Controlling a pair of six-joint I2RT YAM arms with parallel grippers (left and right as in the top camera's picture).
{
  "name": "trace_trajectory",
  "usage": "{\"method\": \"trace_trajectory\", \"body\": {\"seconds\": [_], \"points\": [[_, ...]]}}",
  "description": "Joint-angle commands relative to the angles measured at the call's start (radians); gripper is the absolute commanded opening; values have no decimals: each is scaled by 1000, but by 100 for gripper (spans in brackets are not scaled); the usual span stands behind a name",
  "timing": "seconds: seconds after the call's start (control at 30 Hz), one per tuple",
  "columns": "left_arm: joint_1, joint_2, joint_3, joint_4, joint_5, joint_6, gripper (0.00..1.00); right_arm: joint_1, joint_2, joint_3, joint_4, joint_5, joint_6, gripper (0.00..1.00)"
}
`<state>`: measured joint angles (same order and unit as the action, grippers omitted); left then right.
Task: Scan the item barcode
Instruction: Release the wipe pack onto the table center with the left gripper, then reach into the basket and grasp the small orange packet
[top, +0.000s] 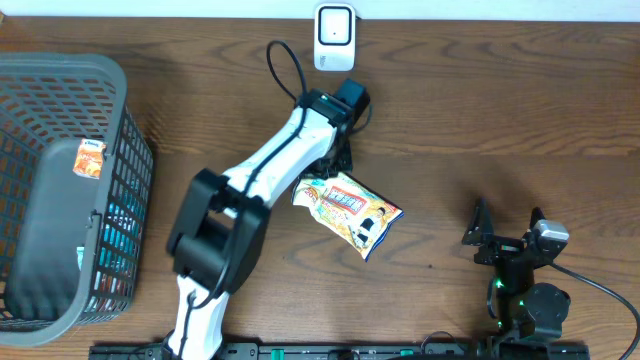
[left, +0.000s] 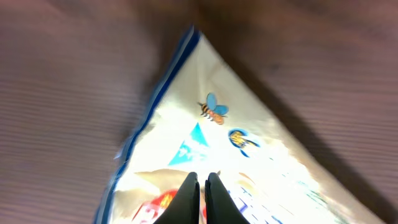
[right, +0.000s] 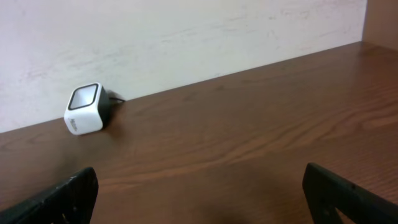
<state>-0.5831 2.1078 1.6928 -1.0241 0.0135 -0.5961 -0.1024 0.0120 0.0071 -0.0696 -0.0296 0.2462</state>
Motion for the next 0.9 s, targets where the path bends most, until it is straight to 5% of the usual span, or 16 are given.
{"method": "trace_trajectory", "body": {"seconds": [0.0,0.1,0.17,0.33,0.47,0.67,0.87], "points": [[20,-160,35,-15,-103,19,34,6,-6,-2,-3,2,11,99],[51,-276,36,-17,-169,66,82,6,-6,-2,-3,1,11,99],[82,-375,43,-26,-218,92,99,6,-6,-2,-3,2,11,99],[236,-649,58,-26,-297,128,100,6,-6,-2,-3,2,11,99],[503,-813,58,-55,-296,39,100,6,-6,-2,-3,1,11,99],[886,-841,40,-217,-290,-179,100,6,-6,-2,-3,2,11,99],[1094,-759,-53,-251,-150,-79,98,6,-6,-2,-3,2,11,99]]}}
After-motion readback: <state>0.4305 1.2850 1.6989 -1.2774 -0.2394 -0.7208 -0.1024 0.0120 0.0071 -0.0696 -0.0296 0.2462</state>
